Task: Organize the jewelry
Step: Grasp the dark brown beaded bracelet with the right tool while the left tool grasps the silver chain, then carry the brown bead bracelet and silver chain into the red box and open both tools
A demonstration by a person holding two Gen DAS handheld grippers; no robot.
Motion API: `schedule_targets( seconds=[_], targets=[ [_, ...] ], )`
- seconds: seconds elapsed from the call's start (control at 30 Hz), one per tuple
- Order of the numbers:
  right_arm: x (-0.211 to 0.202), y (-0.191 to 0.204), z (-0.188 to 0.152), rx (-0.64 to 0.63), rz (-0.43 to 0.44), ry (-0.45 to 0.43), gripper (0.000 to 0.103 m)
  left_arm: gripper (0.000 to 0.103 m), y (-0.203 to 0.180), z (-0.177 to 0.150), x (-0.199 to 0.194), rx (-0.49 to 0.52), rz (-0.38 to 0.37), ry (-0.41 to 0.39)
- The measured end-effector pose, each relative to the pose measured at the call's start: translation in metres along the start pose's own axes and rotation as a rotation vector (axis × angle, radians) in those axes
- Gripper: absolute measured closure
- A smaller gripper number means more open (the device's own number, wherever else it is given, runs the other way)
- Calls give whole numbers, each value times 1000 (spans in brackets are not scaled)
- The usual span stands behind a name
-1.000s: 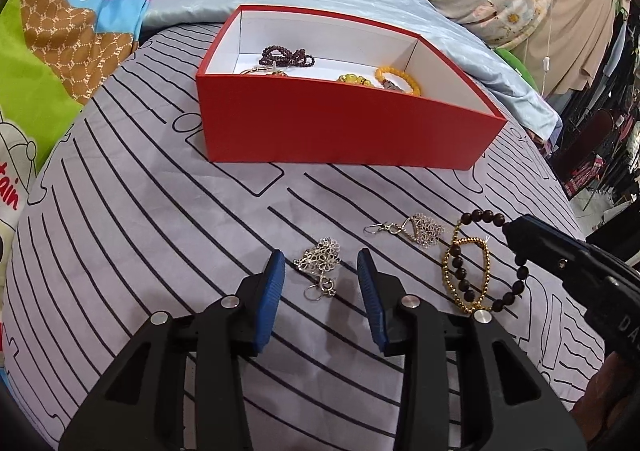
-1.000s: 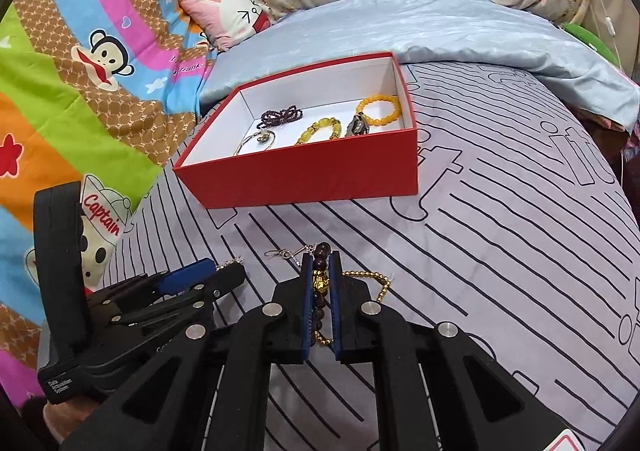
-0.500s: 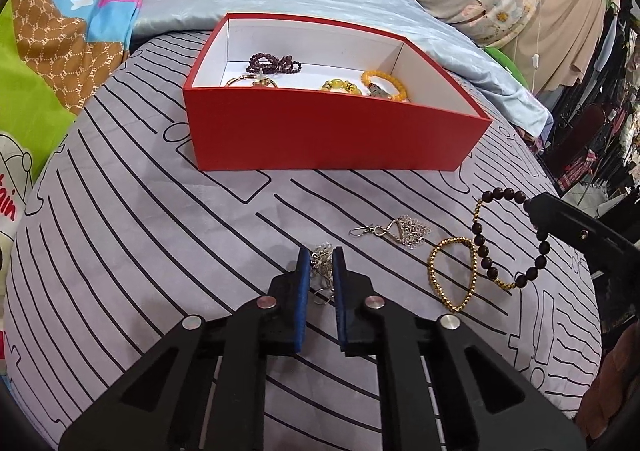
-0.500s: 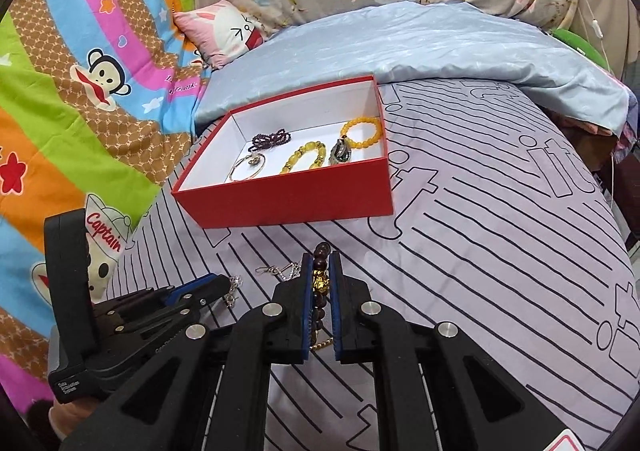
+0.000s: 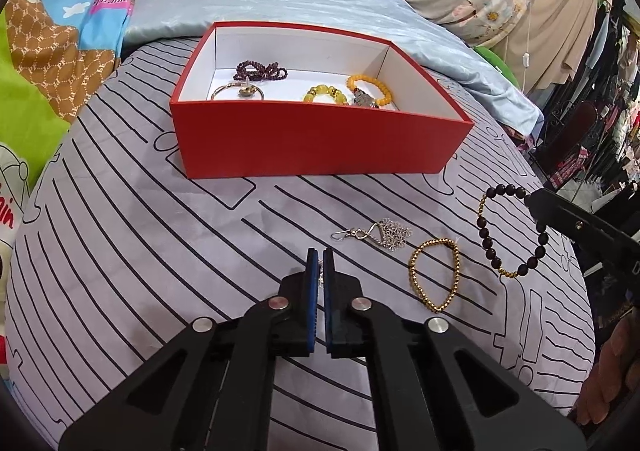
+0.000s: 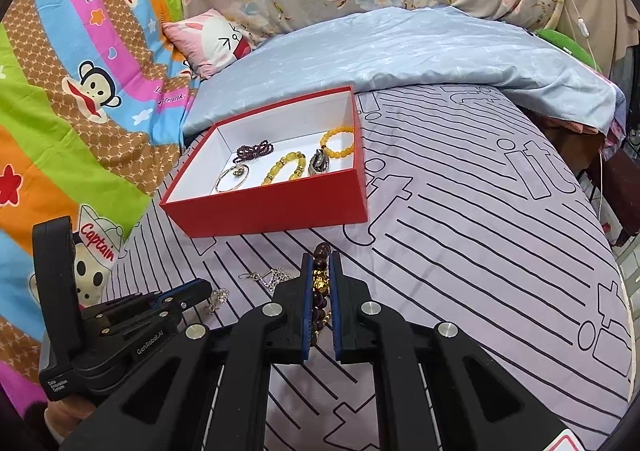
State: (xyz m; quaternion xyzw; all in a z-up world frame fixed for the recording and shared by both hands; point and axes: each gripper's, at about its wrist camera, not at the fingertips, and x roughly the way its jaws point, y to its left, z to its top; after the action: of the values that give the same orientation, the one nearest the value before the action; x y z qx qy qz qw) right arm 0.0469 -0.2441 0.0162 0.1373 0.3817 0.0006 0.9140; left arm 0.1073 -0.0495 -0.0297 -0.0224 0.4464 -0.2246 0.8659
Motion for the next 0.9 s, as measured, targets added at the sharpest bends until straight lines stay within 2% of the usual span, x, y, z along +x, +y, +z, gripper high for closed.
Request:
schedule_targets(
  seconds=[0.5, 0.63, 0.67, 0.73, 0.77, 0.9],
  targets=[
    [-5, 5, 3, -2, 18, -17, 96, 103, 6, 17, -30, -10, -9, -81],
    [-5, 5, 2, 0, 20, -10, 96, 102, 9, 15, -28, -14, -26, -61],
    [-5, 6, 2, 1, 21, -8, 96, 98, 9, 12, -26, -17, -20, -58],
    [-5, 7, 1, 2, 23, -4, 96, 57, 7, 6, -21, -8, -1, -48],
    [-3, 7, 0, 2, 25, -2, 96, 51, 5, 3, -20, -6, 13, -48],
    [0, 8, -1, 0, 31, 6, 96, 50, 1, -6, -7, 24, 36, -33]
  ],
)
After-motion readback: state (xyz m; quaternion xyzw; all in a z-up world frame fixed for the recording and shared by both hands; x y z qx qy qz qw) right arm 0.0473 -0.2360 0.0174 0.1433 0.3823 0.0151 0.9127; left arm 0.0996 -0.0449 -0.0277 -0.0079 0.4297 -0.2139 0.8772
